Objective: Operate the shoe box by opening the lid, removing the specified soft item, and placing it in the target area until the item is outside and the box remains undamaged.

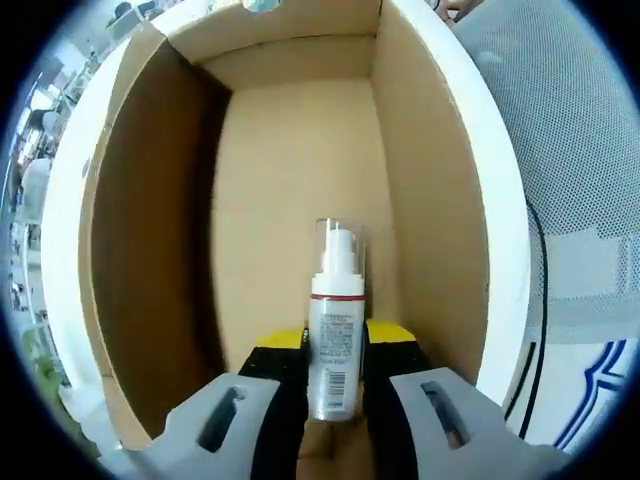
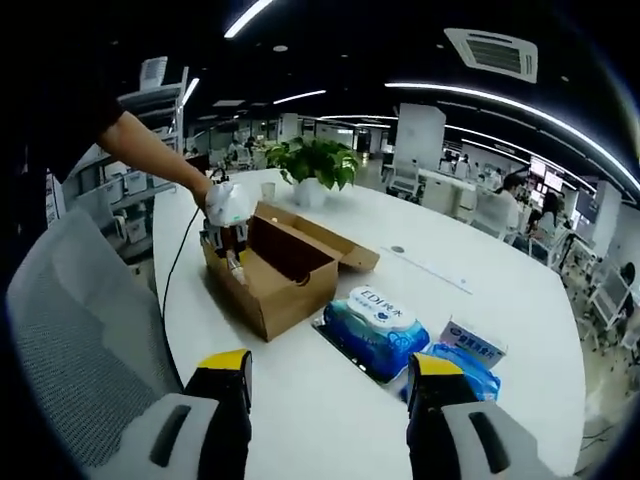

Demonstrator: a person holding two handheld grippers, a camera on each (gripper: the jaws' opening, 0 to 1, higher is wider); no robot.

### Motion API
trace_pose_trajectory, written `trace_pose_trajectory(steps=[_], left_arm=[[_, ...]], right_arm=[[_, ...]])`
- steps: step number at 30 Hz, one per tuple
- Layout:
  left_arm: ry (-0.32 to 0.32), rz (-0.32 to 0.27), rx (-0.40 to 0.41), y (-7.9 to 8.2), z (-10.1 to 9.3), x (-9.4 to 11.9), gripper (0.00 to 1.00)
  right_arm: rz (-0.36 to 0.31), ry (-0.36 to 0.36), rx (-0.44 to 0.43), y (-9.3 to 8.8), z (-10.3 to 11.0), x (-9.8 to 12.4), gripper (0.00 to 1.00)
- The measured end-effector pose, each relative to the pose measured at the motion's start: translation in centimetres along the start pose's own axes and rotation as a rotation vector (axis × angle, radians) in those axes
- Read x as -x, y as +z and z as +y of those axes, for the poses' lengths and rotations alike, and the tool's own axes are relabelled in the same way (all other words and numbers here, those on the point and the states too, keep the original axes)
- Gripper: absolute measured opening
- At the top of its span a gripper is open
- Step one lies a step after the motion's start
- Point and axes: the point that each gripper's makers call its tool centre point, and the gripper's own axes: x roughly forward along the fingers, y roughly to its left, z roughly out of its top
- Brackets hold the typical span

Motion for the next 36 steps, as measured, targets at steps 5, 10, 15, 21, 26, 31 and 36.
trace_pose_trajectory(steps=[5,10,15,21,26,31,36], left_arm=[[0.026,-0.026,0.021,0.2,0.5,1.3,0.17],[0.044,-0.062,0.044,1.2,0.4,2.7,0.17],[0.072,-0.121,0.092,2.4,0.4,4.5,0.17],[0.12,-0.215,0.128,4.5,0.2,7.2,0.17],[0.146,-0.271,0.122,6.1,-0.4,9.2,0.17],[0.153,-0.322,0.111,7.9,-1.5,10.6,0.17],[0.156,-0.361,0.092,9.7,-2.8,11.4,0.17]], right_arm=[[-0.031,0.013,0.001,0.9,0.6,0.1,0.6],[-0.047,0.027,0.013,1.4,1.1,0.1,0.6],[-0.059,0.048,0.033,2.1,1.9,0.1,0.6],[-0.097,0.077,0.061,3.5,3.0,0.0,0.59],[-0.139,0.123,0.093,5.0,4.5,-0.4,0.57],[-0.177,0.161,0.128,6.1,6.0,-0.8,0.54],[-0.203,0.183,0.152,6.9,7.3,-1.2,0.52]])
